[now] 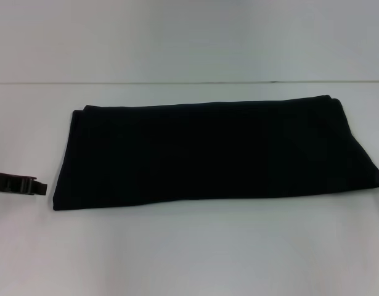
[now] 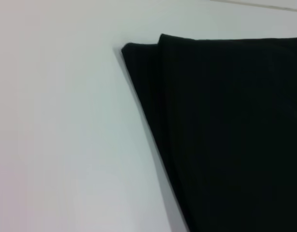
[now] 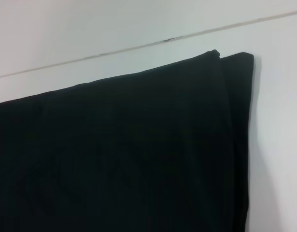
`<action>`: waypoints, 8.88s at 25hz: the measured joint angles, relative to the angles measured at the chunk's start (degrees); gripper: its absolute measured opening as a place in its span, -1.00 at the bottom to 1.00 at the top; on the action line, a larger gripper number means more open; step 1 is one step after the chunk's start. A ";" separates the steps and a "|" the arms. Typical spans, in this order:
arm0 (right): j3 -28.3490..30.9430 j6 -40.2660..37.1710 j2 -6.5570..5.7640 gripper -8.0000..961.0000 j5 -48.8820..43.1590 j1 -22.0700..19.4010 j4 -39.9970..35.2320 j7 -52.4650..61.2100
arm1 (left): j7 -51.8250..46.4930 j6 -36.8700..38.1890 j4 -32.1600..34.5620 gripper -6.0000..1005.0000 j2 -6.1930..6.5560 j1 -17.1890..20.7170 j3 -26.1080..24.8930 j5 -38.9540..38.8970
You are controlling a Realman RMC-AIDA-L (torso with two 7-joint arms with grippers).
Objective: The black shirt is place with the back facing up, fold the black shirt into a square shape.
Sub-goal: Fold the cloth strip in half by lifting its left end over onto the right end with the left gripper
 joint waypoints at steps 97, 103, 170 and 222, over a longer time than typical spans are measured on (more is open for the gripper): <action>0.33 -5.82 3.80 0.91 9.76 12.63 -6.15 -8.26 | -42.44 5.12 -15.39 0.83 2.40 0.01 -20.79 -2.35; 0.44 -5.82 3.78 0.91 9.76 12.52 -6.15 -8.26 | -42.19 4.65 -15.93 0.83 2.38 0.17 -20.80 -2.55; 0.42 -6.25 3.87 0.92 11.25 12.16 -6.06 -8.26 | -40.57 0.60 -16.83 0.83 2.56 -0.65 -20.45 -3.07; 0.60 -6.12 4.03 0.91 11.86 12.58 -6.06 -8.26 | -29.95 -0.57 -16.82 0.83 2.63 -1.54 -19.92 -3.75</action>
